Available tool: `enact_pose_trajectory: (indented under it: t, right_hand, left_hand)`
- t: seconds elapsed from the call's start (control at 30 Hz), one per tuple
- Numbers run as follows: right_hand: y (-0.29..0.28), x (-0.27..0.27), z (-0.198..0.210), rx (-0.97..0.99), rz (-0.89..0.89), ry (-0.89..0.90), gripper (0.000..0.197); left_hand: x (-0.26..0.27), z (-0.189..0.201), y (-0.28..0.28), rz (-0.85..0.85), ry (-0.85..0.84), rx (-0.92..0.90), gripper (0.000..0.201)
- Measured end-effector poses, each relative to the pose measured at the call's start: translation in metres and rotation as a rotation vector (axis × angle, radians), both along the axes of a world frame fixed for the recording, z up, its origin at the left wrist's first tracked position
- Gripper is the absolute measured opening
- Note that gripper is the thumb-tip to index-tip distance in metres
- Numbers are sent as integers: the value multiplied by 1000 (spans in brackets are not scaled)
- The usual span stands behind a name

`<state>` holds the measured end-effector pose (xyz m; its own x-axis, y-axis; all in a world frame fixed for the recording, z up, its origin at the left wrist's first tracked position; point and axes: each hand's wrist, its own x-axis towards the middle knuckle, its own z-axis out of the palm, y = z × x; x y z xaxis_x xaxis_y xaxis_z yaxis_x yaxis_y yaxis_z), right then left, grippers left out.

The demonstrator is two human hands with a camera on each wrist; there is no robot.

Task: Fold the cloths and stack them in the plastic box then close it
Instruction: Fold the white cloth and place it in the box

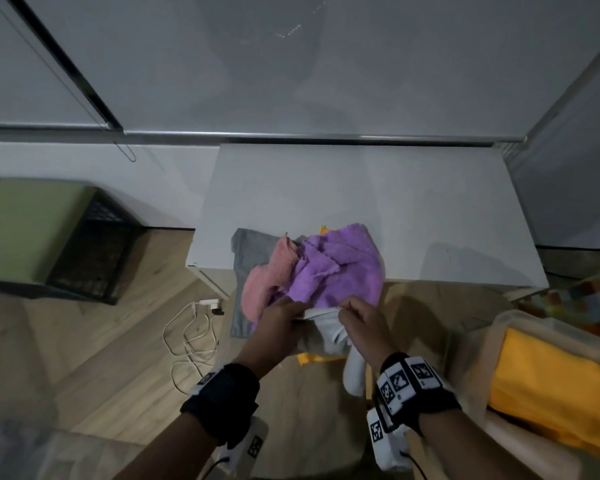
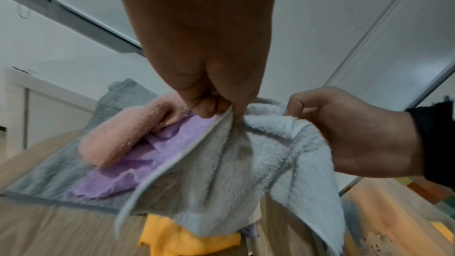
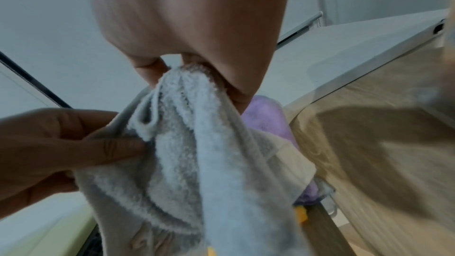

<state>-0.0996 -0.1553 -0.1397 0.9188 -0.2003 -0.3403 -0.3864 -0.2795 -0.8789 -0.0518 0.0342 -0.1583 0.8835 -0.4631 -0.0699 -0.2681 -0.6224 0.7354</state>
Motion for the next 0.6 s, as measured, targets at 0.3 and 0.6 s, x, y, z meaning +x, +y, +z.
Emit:
enact_pose_trajectory:
  t: [0.3, 0.6]
  right_hand:
    - [38, -18, 12, -24, 294, 88, 39]
    - [65, -16, 17, -42, 185, -93, 11]
  left_hand:
    - [-23, 34, 53, 89, 136, 10, 34]
    - [-29, 37, 78, 59, 96, 134, 36]
